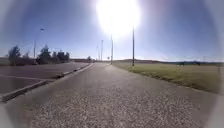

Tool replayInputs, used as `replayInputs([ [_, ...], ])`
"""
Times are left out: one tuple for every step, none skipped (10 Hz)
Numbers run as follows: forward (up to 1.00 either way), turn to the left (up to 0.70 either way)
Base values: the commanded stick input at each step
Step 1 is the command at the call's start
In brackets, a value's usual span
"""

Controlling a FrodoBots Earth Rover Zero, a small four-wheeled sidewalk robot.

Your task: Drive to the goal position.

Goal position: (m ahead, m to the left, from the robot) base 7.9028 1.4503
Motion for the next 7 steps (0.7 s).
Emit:
replayInputs([
  [1.0,0.0],
  [1.0,0.0],
  [1.0,0.0],
  [1.0,0.0],
  [1.0,0.0],
  [1.0,0.0],
  [1.0,0.0],
])
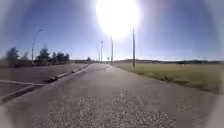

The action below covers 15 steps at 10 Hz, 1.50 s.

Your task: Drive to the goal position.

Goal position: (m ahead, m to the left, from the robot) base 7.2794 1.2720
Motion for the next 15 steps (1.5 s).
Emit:
replayInputs([
  [1.0,0.0],
  [1.0,0.0],
  [1.0,0.0],
  [1.0,0.0],
  [1.0,0.0],
  [1.0,0.0],
  [1.0,0.0],
  [1.0,0.0],
  [1.0,0.0],
  [1.0,0.0],
  [1.0,0.0],
  [1.0,0.0],
  [1.0,0.0],
  [1.0,0.0],
  [1.0,0.0],
])
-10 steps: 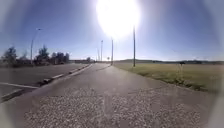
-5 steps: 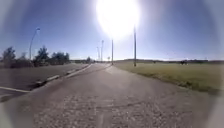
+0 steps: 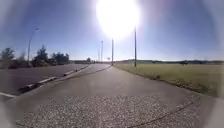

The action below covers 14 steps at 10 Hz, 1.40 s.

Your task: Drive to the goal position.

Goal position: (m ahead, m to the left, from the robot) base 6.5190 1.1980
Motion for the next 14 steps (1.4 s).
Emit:
replayInputs([
  [1.0,0.0],
  [1.0,0.0],
  [1.0,0.0],
  [1.0,0.0],
  [1.0,0.0],
  [1.0,0.0],
  [1.0,0.0],
  [1.0,0.0],
  [1.0,0.0],
  [1.0,0.0],
  [1.0,0.0],
  [1.0,0.0],
  [1.0,0.0],
  [1.0,0.0],
])
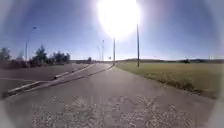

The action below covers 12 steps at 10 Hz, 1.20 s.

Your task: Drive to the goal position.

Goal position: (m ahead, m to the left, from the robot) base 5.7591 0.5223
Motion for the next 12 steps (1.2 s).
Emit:
replayInputs([
  [1.0,0.0],
  [1.0,0.0],
  [1.0,0.0],
  [1.0,0.29],
  [1.0,0.36],
  [1.0,0.35],
  [1.0,0.26],
  [1.0,0.17],
  [1.0,0.08],
  [1.0,0.0],
  [1.0,0.0],
  [1.0,0.0],
])
